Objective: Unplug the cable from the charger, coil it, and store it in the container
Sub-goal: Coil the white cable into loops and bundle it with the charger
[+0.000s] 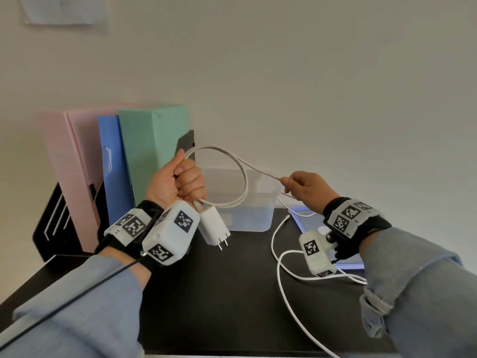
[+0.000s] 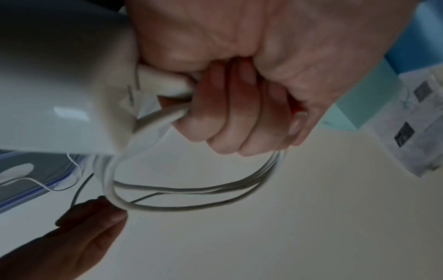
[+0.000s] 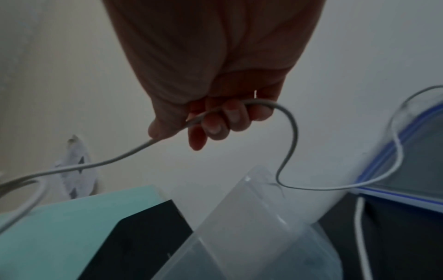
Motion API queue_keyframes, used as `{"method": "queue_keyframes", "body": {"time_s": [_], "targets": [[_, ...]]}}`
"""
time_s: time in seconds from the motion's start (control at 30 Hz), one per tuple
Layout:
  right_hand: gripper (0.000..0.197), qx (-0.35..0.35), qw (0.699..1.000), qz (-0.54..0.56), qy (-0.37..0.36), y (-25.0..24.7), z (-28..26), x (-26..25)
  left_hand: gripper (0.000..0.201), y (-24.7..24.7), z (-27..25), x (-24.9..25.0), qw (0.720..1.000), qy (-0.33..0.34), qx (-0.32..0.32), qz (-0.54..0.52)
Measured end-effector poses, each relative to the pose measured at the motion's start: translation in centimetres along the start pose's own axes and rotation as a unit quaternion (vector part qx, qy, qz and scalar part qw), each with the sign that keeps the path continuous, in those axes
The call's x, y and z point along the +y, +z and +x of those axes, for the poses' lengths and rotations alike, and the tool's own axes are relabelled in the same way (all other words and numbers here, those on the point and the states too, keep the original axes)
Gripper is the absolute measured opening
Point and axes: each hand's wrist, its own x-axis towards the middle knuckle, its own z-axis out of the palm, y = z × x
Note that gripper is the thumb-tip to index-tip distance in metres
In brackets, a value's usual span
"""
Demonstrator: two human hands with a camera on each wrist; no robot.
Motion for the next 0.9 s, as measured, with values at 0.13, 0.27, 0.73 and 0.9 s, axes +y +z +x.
{"method": "queue_keyframes", "body": {"time_s": [0.13,0.27,0.73,0.9], "targets": [[0.035,0.0,1.0,-0.01,0.015,-0.2,-0.2,1.2,0.047,-0.6,-0.5,0.6,1.0,0.015,-0.001,-0.015],[0.032,0.005,0.999,0.011,0.03,-0.6,-0.4,2.2,0.044,-1.0,-1.1,1.1,0.999,0.04,0.017,-0.021],[0.031,0.045,0.998,-0.012,0.048,-0.3,-0.8,3.1,0.049,-2.3,-1.1,2.1,0.993,0.077,0.05,-0.073],[0.027,0.026,0.991,-0.131,0.0,0.0,-0.8,1.7,0.059,-0.1,-0.3,1.2,0.958,0.169,0.227,0.045]]}}
